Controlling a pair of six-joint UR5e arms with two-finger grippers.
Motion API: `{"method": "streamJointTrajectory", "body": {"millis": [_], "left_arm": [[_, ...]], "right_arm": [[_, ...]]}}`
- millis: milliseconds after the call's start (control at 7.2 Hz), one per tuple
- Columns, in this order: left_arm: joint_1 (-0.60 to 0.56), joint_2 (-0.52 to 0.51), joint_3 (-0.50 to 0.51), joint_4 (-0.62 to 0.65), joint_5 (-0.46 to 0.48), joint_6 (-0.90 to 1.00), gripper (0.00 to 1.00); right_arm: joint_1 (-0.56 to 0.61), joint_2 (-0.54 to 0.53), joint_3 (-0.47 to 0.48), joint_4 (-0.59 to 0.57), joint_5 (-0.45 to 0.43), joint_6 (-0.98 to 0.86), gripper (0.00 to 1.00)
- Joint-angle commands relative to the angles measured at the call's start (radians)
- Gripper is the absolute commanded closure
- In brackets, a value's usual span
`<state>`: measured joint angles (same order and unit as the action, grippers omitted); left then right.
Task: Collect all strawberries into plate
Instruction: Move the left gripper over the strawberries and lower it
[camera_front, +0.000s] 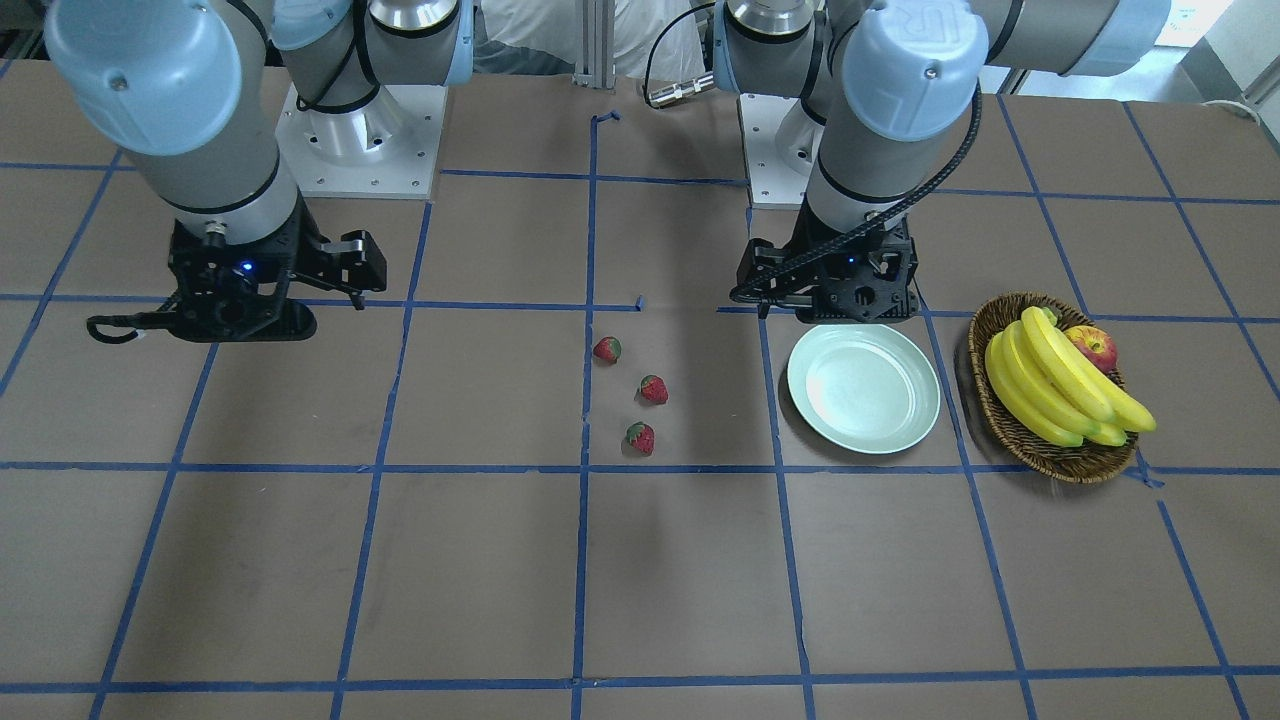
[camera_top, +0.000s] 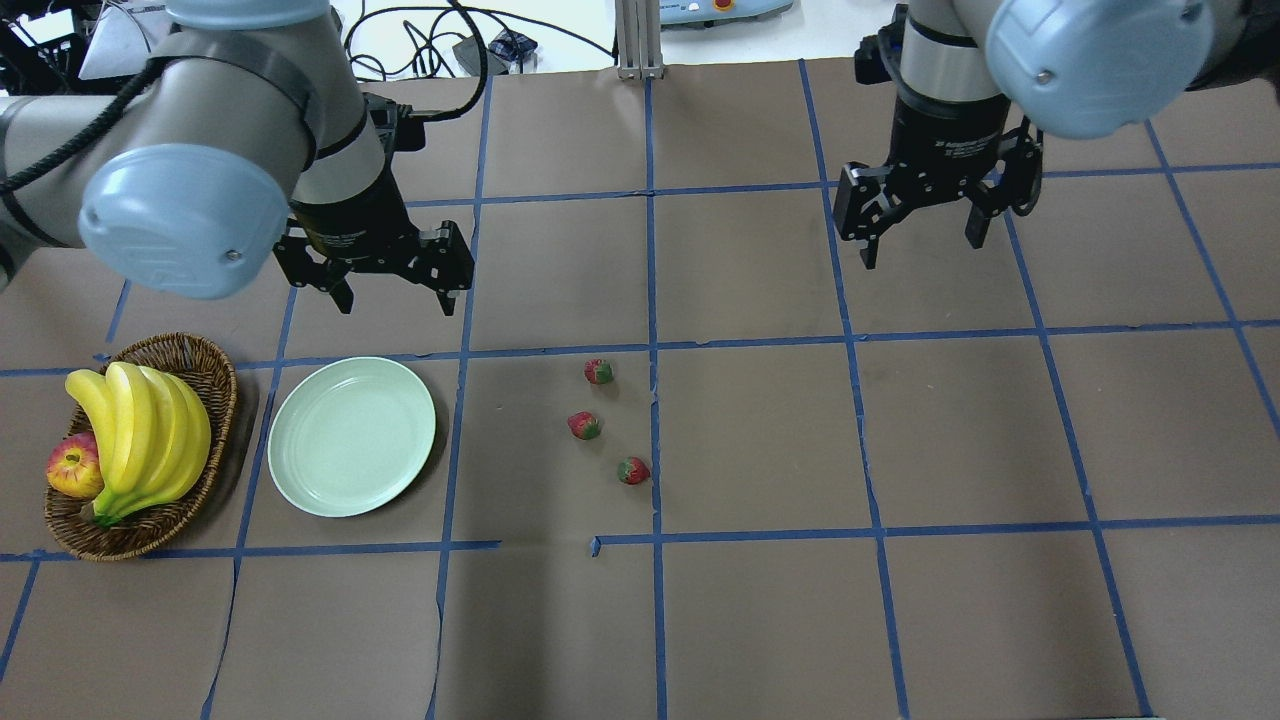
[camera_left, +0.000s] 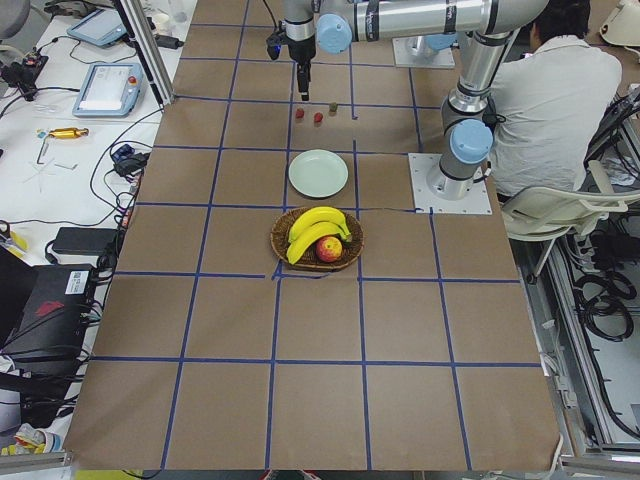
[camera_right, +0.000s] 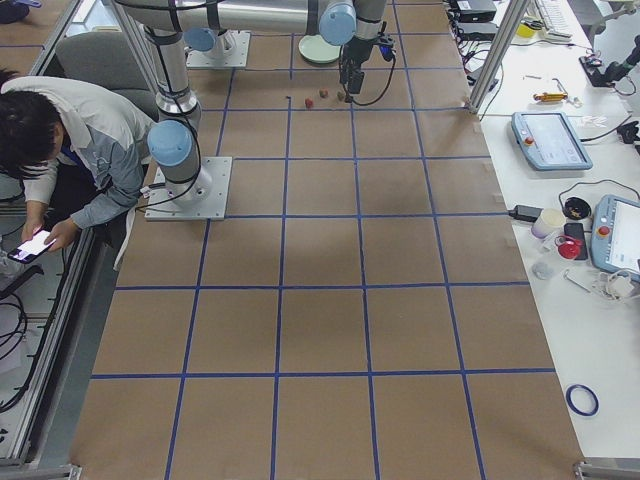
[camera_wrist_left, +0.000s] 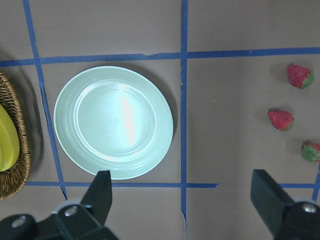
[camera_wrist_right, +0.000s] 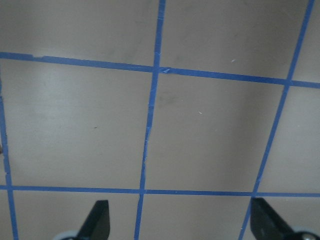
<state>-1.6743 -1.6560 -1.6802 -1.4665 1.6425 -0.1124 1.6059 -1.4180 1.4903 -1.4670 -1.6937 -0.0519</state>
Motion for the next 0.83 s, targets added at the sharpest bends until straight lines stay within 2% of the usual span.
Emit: {"method": "streamJointTrajectory", "body": {"millis": [0,139,417,695], "left_arm": [[-0.030,-0.011,-0.004,0.011,-0.007,-0.078,0.00],[-0.030,-0.014,-0.006,0.011,-0.009,-0.076,0.00],[-0.053,-0.031,-0.021,0.014,-0.065,-0.114,0.00],[-0.108,-0.044,-0.018,0.050,-0.064,-0.121,0.00]], "right_arm": [[-0.014,-0.030,-0.016,0.034,0.038,0.010,0.00],[-0.014,-0.065,-0.012,0.040,0.117,0.023,0.00],[0.006,-0.065,-0.002,0.060,0.123,0.047,0.00],[0.008,-0.055,0.004,0.056,0.112,0.049,0.00]]}}
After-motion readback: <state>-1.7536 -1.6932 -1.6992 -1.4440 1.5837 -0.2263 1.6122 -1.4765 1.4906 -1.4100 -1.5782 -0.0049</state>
